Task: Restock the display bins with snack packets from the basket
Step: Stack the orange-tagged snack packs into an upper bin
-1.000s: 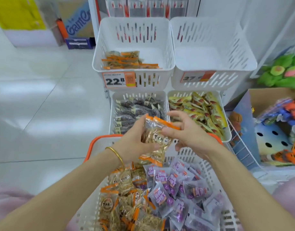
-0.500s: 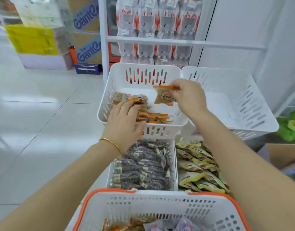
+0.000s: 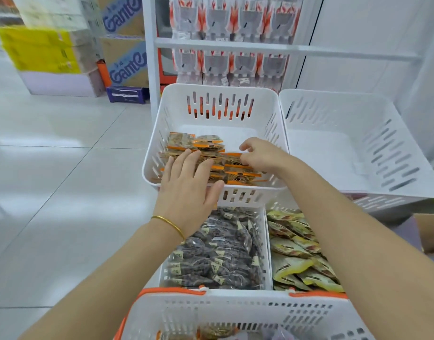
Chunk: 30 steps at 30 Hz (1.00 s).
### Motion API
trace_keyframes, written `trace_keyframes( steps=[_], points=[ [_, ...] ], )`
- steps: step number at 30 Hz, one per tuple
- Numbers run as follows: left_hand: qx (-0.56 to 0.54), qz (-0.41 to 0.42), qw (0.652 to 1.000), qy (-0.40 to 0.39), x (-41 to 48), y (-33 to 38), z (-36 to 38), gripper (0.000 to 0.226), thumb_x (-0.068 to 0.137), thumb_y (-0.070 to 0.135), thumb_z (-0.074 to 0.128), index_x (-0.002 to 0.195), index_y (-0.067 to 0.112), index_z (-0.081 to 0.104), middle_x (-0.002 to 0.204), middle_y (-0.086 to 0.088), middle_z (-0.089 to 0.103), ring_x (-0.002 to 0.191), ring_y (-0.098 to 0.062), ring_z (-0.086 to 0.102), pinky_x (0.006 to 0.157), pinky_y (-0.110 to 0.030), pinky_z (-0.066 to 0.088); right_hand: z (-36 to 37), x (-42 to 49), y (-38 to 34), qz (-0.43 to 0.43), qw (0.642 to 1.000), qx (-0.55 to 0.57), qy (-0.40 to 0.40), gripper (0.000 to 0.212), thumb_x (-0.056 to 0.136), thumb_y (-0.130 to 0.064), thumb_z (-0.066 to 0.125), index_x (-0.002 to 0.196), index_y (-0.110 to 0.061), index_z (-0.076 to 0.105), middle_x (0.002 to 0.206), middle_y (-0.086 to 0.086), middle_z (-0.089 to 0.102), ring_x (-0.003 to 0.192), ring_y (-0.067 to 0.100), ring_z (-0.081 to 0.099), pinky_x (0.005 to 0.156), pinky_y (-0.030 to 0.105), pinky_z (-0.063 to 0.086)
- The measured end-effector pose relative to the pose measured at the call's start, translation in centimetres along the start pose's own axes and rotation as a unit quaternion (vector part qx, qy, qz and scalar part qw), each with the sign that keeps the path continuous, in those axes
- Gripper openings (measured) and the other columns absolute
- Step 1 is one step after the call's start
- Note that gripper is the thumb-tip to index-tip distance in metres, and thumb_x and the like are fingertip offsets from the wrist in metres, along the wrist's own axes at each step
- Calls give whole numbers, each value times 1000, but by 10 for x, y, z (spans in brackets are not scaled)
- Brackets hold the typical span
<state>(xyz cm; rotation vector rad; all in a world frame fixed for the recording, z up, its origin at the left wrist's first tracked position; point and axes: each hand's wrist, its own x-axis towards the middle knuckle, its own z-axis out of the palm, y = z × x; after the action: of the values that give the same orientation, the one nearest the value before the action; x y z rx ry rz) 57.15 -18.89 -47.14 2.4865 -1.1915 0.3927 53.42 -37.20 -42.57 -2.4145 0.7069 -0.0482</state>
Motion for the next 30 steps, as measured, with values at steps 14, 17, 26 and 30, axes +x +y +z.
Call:
trace_keyframes(
  steps=[14,17,26,30],
  points=[
    [-19,11,1000,4,-11,0,-12,61,89,49,26,125,9,54,138,-15,46,134,-32,33,112,-51,26,-5,-42,-13,-25,998,37,54,54,98,-11,33,150,-15,16,148,13,36,107,25,52,75,26,38],
    [-29,41,999,12,-40,5,-26,54,91,44,31,122,8,56,135,-14,49,131,-32,37,110,-48,30,-13,-90,-8,-71,987,98,102,54,96,-3,34,147,-19,26,152,5,32,134,20,37,95,25,35],
    [-58,18,980,-191,-189,31,-41,81,77,60,14,132,11,48,139,-11,43,132,-29,31,110,-34,22,90,-240,45,-55,968,241,-42,36,93,-6,42,119,-31,49,112,-14,54,105,9,58,88,29,51],
    [-27,-23,944,-328,-251,28,-21,78,79,63,23,140,16,37,144,-9,36,135,-29,26,113,-38,19,179,-271,101,50,966,180,-178,33,94,-4,42,124,-16,52,116,2,58,97,22,64,81,38,53]
  ],
)
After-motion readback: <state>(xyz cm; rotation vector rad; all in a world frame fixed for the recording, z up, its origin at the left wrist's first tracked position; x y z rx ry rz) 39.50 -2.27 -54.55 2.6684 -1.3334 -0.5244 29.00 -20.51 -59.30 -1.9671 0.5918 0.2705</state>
